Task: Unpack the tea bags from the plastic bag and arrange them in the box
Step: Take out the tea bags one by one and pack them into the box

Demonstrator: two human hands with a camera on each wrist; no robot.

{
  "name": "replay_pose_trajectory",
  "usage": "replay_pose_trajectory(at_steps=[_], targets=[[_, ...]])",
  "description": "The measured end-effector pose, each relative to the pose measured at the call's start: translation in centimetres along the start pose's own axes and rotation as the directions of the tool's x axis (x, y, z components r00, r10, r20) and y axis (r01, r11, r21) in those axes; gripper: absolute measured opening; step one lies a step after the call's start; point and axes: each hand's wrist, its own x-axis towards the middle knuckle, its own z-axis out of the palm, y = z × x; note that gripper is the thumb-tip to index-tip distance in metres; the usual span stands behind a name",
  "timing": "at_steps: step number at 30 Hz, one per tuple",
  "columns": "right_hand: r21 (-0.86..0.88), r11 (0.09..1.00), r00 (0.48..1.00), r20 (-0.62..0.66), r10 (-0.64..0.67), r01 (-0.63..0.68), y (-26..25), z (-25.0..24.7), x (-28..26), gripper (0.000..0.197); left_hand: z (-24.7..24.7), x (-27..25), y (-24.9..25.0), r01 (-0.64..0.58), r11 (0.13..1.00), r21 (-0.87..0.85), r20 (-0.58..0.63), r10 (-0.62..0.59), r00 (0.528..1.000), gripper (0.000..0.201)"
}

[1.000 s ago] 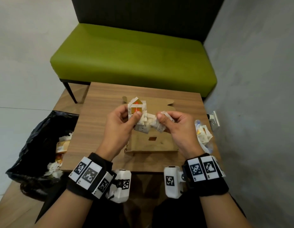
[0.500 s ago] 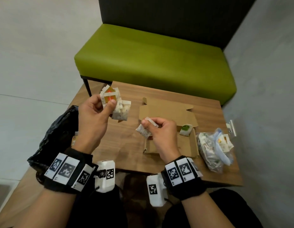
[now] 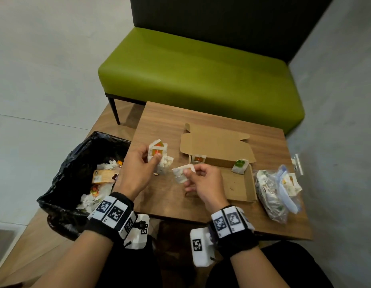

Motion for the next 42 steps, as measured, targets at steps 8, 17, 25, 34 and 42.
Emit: replay_pose_trajectory(at_steps=[8,17,25,34,42], targets=[[-0.473,0.872,0.969,-0.132,-0.209,0.123,0.0,-6.4,3.3,0.020,0.6,-0.2,-0.1,-0.068,0.980,0.188,0.016,0.066,0.998,0.004],[-0.687,0.697,0.968,0.038,-0.249,0.207,0.7,-4.5,5.7,0.008,2.2,-1.2,-1.2,0.148,0.988,-0.035,0.201,-0.138,0.970,0.016],[-0.514,0.850,0.991,0.009,-0.133,0.119,1.4,-3.9,7.0,0.008,2.3,-1.7,-1.8,0.141,0.989,-0.054,0.223,-0.125,0.967,0.016],[-0.492,0.860,0.958,-0.161,-0.239,0.132,2.7,-3.4,7.8,0.022,2.4,-1.9,-2.4,0.205,0.972,-0.116,0.272,-0.168,0.948,0.017],[-0.465,0.873,0.902,-0.300,-0.311,0.146,2.9,-4.0,7.0,0.016,2.8,-2.1,-2.4,0.289,0.927,-0.237,0.289,-0.217,0.932,0.023]])
